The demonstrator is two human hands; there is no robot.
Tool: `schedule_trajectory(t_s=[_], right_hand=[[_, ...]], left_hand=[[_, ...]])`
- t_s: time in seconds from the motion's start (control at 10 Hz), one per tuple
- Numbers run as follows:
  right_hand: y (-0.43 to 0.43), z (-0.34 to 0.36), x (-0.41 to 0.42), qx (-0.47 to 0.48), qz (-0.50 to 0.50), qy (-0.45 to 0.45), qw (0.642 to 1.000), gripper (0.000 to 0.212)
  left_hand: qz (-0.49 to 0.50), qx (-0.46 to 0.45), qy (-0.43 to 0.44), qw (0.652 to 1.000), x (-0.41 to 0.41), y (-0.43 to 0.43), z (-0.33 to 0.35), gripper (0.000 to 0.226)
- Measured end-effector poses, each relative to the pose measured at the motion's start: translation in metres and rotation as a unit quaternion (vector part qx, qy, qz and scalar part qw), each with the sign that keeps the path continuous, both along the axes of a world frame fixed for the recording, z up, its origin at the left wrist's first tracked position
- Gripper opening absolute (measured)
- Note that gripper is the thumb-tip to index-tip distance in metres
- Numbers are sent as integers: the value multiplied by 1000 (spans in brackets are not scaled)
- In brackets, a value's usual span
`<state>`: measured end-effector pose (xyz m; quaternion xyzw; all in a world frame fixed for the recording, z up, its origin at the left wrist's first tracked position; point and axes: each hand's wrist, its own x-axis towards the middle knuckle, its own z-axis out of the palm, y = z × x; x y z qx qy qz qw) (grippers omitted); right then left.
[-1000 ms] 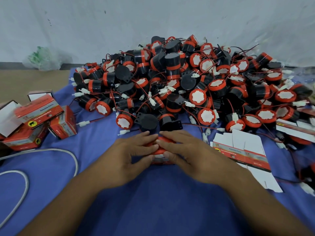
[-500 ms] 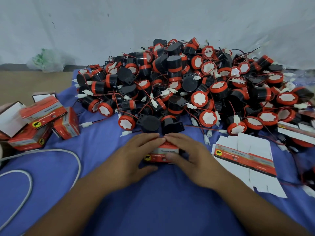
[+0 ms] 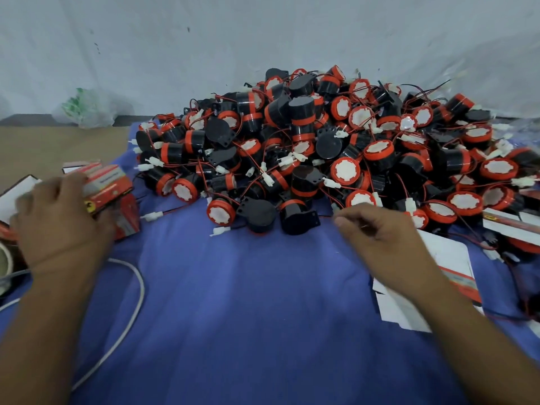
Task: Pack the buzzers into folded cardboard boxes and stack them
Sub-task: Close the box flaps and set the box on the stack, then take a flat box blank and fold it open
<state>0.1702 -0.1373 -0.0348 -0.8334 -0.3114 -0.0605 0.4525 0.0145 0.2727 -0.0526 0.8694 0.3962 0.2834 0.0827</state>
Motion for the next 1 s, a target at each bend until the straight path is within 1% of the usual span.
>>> schedule_trajectory(t_s=[0.1,0.2,0.3,0.4,0.5,0.6,0.7,0.8,0.9,1.0], right_hand=[[-32,20,21,-124,-49,-9,991,11],[-72,24,39,-338,-77,84,934,37],[-92,19,46,-449,-56,144,880,83],[-91,14,48,-452,-28,126,883,85],[-77,12,45,-461,-30,98,882,61],[-73,10,42,-460,-22,93,883,51],[-74,6,38,-465,5,111,878,84],[-67,3,35,-480,-21,94,872,92],[-63,1,36,-477,-24,109,872,85],[-63,4,36,-462,-40,106,880,69]], left_hand=[[43,-2,0,999,-7,17,-4,52],[57,-17,-27,998,-5,-19,3,63],[22,5,-31,999,-1,-42,2,83],[6,8,-38,999,1,-47,7,88],[9,17,-81,997,3,-56,17,75],[-26,62,-129,989,5,-66,23,61],[-82,94,-167,978,9,-71,21,47],[-170,147,-175,959,15,-78,16,38],[-246,116,-145,951,20,-97,16,36],[-334,83,-104,933,23,-123,19,41]])
